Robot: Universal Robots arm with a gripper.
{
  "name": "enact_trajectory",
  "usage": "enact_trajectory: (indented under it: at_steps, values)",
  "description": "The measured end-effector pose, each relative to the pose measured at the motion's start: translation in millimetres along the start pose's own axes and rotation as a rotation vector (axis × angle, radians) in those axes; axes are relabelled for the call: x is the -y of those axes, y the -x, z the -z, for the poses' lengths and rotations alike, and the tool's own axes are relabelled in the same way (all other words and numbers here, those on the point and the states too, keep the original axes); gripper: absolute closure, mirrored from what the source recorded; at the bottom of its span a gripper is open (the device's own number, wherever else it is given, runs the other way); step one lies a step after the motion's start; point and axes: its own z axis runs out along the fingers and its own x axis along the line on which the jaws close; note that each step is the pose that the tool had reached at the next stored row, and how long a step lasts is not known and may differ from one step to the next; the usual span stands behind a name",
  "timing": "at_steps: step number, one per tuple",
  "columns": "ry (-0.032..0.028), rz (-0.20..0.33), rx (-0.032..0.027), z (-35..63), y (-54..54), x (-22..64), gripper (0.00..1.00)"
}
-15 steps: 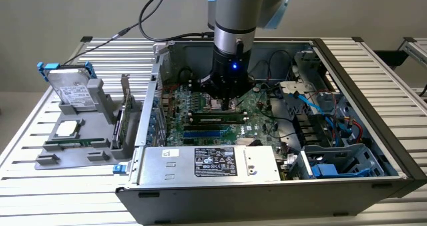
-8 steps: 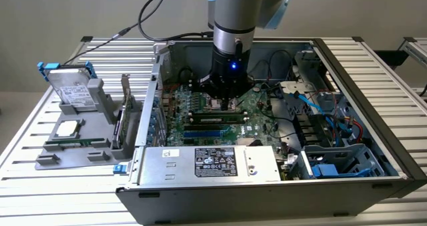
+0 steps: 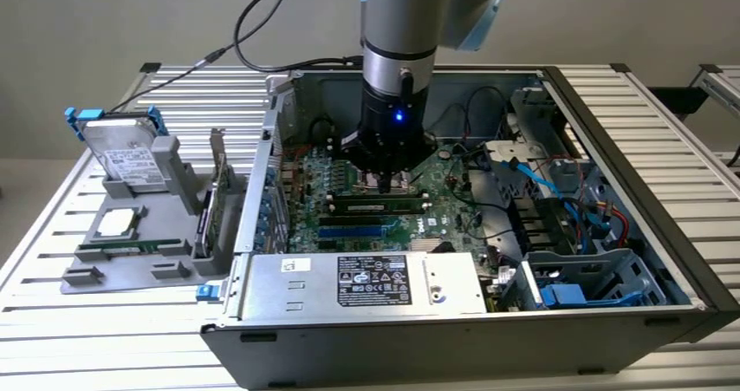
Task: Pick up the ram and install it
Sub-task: 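Press down the ram until it locks into place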
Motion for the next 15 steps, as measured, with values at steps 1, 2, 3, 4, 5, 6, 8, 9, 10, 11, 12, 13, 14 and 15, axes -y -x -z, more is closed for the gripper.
enact_trajectory:
  at_steps: [1, 2, 3, 4, 5, 6, 8, 9, 10, 11, 12, 13, 14, 15]
  values:
    - [-0.0001, 0.000, 0.0000, 0.1, -0.3, 1.0, 0.90]
    - [0.0000, 0.000, 0.0000, 0.2, -0.7, 1.9, 0.90]
    - [0.0000, 0.000, 0.0000, 0.2, -1.2, 2.8, 0.90]
    - [0.0001, -0.001, 0.0000, 0.2, -1.7, 3.5, 0.90]
    - [0.0001, -0.001, 0.0000, 0.2, -2.2, 4.3, 0.90]
    - [0.0001, -0.001, 0.0000, 0.3, -2.7, 5.2, 0.90]
    - [0.0002, -0.001, 0.0000, 0.3, -3.8, 6.4, 0.90]
    - [0.0002, -0.001, 0.0000, 0.2, -3.8, 6.4, 0.90]
    - [0.0002, -0.001, 0.0000, 0.3, -3.8, 6.4, 0.90]
    - [0.0002, -0.001, 0.0000, 0.3, -3.8, 6.4, 0.90]
    - [0.0002, -0.001, 0.0000, 0.3, -3.9, 6.4, 0.90]
    - [0.0001, -0.001, 0.0000, 0.3, -3.9, 6.5, 0.90]
    - [0.0001, -0.001, 0.0000, 0.3, -3.9, 6.5, 0.90]
    - [0.0001, -0.001, 0.0000, 0.3, -3.9, 6.5, 0.90]
